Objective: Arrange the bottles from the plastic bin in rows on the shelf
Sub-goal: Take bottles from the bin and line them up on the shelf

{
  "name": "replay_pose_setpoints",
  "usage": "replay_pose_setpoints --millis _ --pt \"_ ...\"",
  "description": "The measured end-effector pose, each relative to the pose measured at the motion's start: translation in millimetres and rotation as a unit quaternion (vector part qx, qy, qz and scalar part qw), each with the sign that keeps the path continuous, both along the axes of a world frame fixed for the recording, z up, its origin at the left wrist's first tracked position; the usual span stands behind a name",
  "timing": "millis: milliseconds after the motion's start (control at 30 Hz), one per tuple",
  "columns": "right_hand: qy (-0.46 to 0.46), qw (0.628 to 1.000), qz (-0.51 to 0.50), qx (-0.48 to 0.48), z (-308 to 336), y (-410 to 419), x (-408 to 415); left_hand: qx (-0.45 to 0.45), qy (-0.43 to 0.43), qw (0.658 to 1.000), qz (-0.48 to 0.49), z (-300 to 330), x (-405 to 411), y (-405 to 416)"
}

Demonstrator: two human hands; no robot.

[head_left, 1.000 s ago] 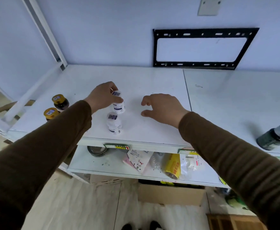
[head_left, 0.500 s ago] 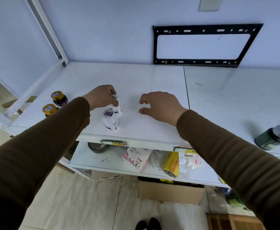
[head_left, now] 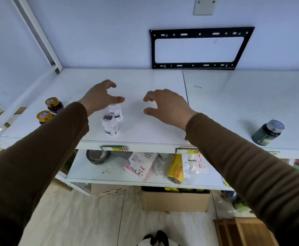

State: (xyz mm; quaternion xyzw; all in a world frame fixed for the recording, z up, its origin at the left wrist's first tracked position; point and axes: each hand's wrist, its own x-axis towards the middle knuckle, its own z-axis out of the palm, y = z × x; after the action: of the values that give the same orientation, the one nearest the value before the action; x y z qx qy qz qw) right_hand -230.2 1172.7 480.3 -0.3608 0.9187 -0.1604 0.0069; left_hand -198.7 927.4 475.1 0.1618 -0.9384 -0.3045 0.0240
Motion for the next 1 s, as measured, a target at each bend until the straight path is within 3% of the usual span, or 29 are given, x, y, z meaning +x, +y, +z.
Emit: replay_pose_setpoints --millis 133,233,533,1000 --pt "0.028 0.999 -0.023 -0.033 13 33 6 -0.064 0.115 0.990 -0.051 27 9 31" --pt "0.046 0.997 -0.045 -0.041 14 65 15 -0.099 0.136 0.980 -0.109 28 20 60" --pt "0.069 0.994 -0.061 -0.050 -13 186 69 -0.104 0.123 0.968 -0.193 -4 76 192" --pt "-0.028 0.989 -0.148 0.004 -97 391 170 -0.005 0.011 0.971 -0.239 -95 162 388"
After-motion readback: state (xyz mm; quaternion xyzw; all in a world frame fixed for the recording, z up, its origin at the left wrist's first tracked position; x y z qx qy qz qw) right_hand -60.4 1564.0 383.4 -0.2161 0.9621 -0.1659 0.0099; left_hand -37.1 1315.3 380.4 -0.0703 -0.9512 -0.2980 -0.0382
